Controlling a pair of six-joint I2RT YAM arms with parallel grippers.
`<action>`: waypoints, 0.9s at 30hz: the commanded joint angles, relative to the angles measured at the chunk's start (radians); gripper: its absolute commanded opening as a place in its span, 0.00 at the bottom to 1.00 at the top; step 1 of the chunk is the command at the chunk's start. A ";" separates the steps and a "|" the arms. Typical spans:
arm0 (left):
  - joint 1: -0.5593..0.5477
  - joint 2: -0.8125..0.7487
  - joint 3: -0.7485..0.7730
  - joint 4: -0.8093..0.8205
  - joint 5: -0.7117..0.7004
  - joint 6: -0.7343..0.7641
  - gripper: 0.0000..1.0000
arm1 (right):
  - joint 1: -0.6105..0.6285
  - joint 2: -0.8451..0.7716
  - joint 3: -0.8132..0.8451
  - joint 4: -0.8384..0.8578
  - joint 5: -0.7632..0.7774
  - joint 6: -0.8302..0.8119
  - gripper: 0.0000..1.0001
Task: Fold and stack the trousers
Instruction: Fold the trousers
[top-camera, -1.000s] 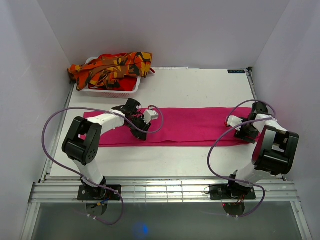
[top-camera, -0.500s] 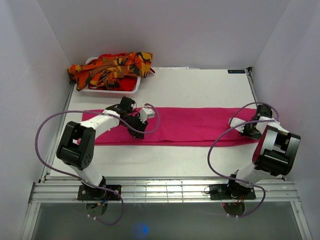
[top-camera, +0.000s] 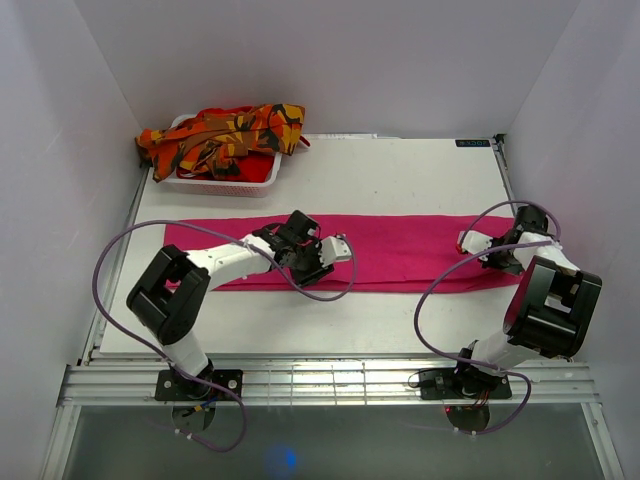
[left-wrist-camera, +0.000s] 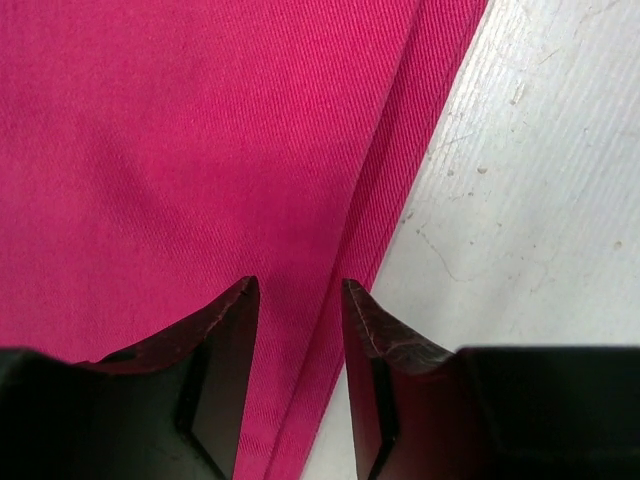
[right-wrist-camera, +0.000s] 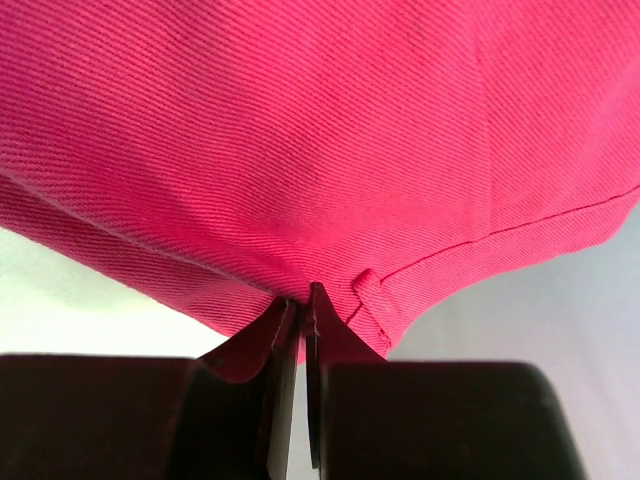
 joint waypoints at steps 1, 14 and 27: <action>-0.038 0.016 0.028 0.070 -0.067 0.010 0.50 | -0.002 -0.024 0.048 -0.022 -0.029 -0.008 0.08; -0.104 0.062 0.042 0.144 -0.087 -0.015 0.51 | -0.002 -0.016 0.074 -0.036 -0.039 0.004 0.08; -0.106 0.038 0.037 0.130 -0.099 -0.021 0.17 | -0.002 -0.016 0.100 -0.047 -0.036 0.008 0.08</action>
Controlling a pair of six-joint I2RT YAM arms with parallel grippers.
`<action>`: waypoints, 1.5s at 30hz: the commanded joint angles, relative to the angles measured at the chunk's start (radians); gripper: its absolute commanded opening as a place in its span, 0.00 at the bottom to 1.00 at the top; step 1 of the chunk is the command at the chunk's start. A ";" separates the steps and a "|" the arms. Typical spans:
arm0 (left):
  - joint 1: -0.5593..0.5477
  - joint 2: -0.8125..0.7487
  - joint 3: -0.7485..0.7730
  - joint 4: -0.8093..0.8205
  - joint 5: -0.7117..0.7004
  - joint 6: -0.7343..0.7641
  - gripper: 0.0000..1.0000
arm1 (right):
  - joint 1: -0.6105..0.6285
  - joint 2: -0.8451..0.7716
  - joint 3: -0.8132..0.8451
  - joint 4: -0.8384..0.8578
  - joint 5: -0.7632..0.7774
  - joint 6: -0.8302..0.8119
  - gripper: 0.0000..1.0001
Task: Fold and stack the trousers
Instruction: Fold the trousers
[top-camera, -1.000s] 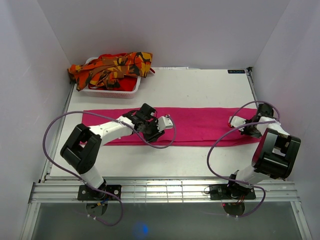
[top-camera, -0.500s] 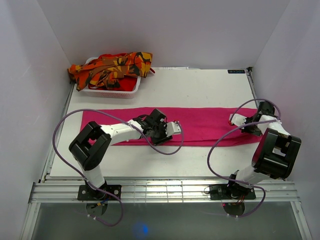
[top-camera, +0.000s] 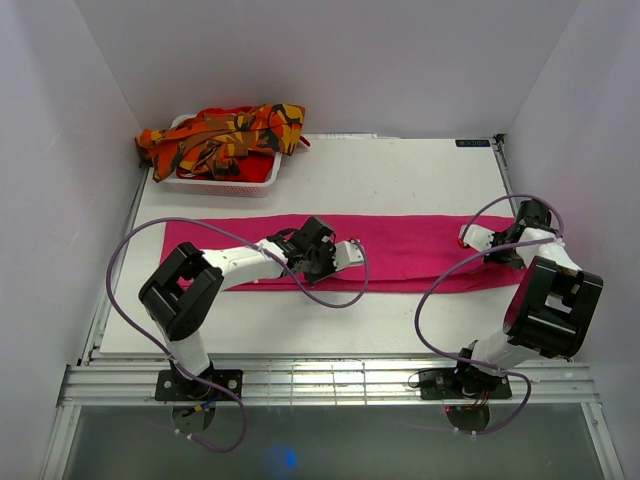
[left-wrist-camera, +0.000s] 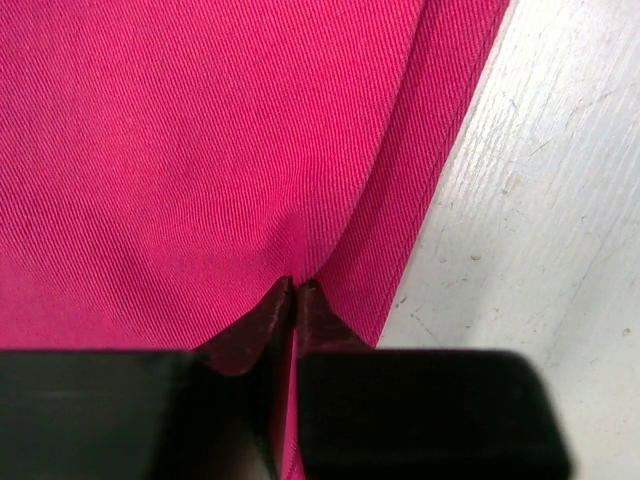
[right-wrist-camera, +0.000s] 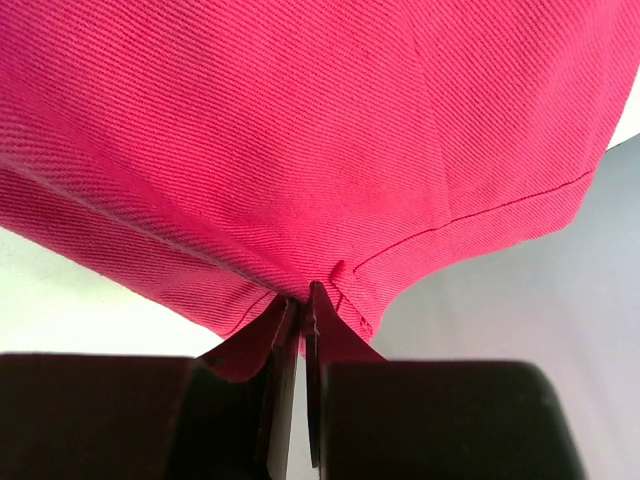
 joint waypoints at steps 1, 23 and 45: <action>-0.006 -0.037 0.018 -0.002 -0.014 0.000 0.12 | -0.002 -0.014 0.047 -0.011 -0.017 0.000 0.08; 0.024 -0.035 0.041 -0.286 0.208 0.040 0.00 | -0.003 -0.107 -0.170 0.063 0.072 -0.146 0.08; 0.177 0.147 0.101 -0.362 0.264 0.005 0.00 | -0.025 -0.203 -0.024 -0.235 -0.009 -0.201 0.08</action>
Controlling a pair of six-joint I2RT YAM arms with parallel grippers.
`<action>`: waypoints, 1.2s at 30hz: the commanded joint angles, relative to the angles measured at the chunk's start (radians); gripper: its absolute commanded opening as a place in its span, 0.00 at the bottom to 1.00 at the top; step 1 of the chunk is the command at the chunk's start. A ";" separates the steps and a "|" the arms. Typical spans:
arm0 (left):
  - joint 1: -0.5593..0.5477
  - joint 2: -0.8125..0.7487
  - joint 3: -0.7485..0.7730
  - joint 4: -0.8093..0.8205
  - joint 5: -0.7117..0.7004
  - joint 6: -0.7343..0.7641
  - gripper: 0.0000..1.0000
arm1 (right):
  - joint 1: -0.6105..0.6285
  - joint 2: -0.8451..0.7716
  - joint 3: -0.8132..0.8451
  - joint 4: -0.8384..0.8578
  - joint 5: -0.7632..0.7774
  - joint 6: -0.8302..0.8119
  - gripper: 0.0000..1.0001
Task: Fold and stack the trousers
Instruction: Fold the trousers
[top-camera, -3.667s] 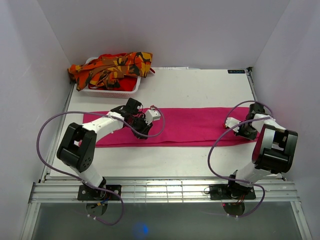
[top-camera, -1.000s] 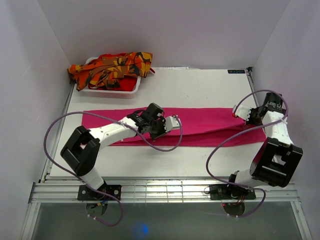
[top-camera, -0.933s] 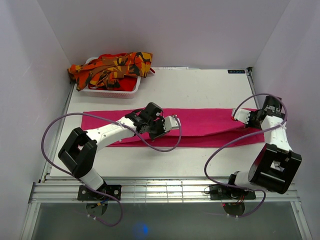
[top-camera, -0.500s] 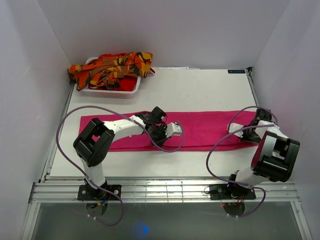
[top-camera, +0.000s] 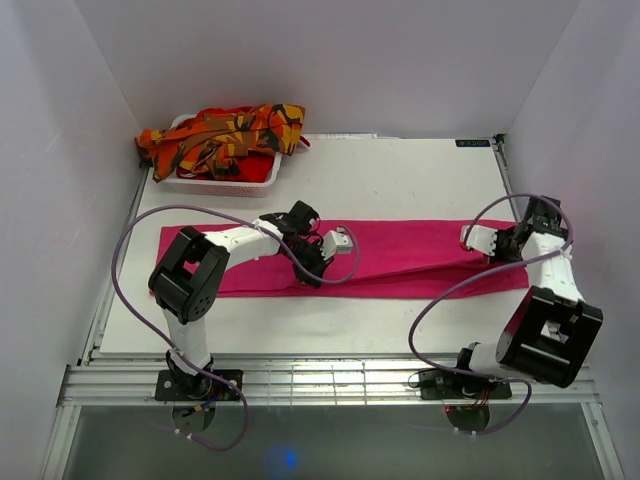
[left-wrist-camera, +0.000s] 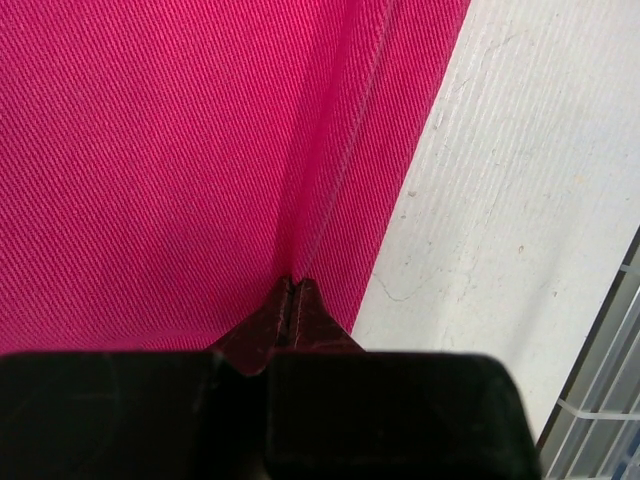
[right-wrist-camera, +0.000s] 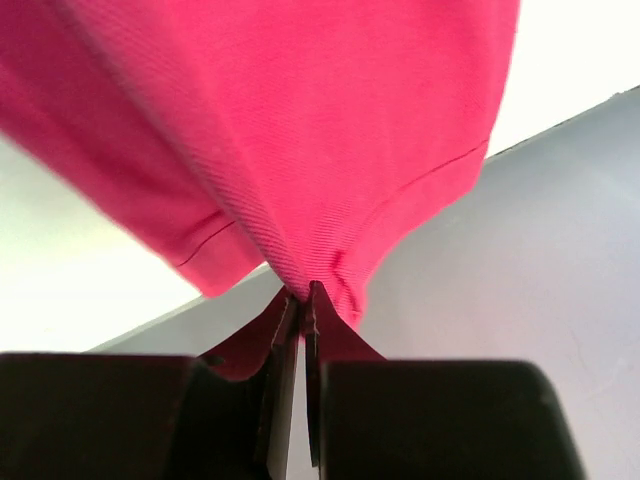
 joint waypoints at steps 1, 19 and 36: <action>0.016 0.029 -0.037 -0.078 -0.069 0.013 0.00 | -0.019 -0.081 -0.135 0.003 0.050 -0.124 0.08; 0.026 -0.172 0.038 -0.154 0.029 0.036 0.00 | -0.016 0.195 -0.261 0.287 0.187 -0.009 0.08; -0.020 -0.050 -0.080 -0.084 0.082 -0.004 0.00 | 0.004 0.186 -0.206 0.203 0.162 0.068 0.08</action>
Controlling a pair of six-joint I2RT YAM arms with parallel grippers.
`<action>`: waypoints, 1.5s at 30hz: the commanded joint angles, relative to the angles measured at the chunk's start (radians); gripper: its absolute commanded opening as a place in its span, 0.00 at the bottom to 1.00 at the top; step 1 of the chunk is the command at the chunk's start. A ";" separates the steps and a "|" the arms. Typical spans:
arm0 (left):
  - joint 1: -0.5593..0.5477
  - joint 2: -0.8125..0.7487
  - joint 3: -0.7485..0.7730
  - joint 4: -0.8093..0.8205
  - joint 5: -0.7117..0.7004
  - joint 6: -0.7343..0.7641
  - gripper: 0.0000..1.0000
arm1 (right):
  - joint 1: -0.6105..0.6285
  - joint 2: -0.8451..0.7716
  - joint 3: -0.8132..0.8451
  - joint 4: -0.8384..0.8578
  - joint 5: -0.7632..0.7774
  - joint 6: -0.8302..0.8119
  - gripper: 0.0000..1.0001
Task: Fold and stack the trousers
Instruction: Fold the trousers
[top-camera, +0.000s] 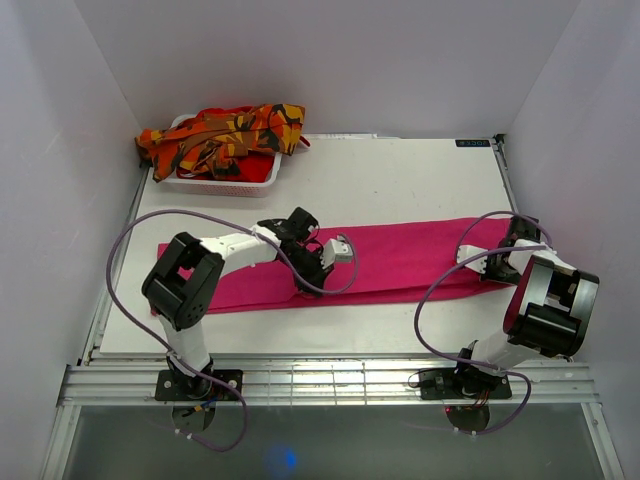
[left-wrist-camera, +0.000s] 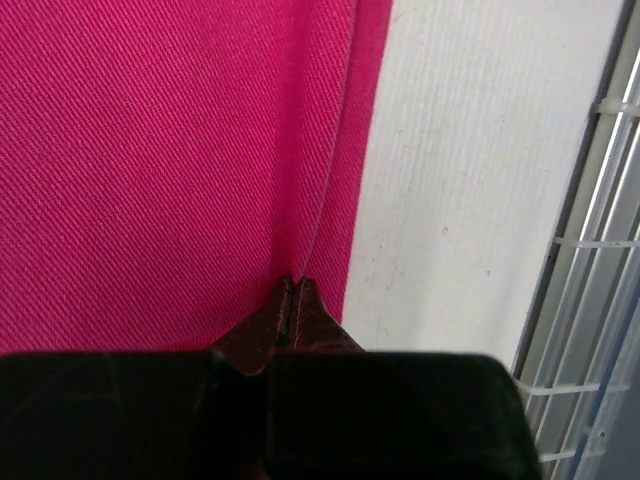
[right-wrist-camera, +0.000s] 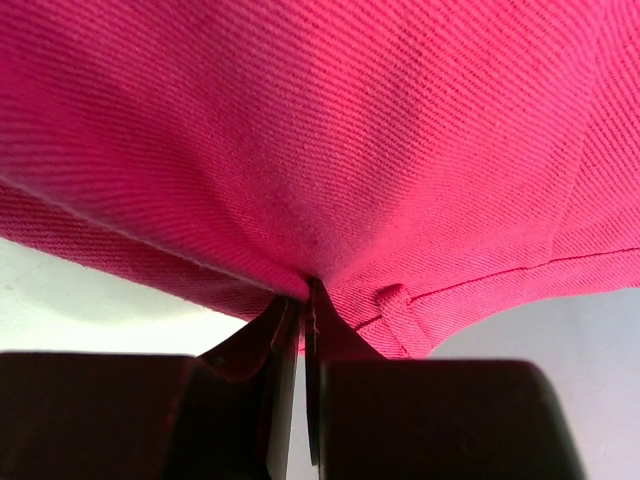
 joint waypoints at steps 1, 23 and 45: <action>-0.001 0.046 -0.016 -0.057 -0.040 -0.041 0.00 | -0.009 0.038 0.003 -0.051 -0.004 0.036 0.08; 0.094 0.218 -0.016 -0.095 -0.169 -0.091 0.00 | -0.019 -0.128 -0.038 -0.179 0.043 -0.102 0.08; 0.050 -0.080 -0.031 -0.241 -0.005 0.090 0.00 | -0.011 0.063 0.008 -0.059 0.048 0.056 0.08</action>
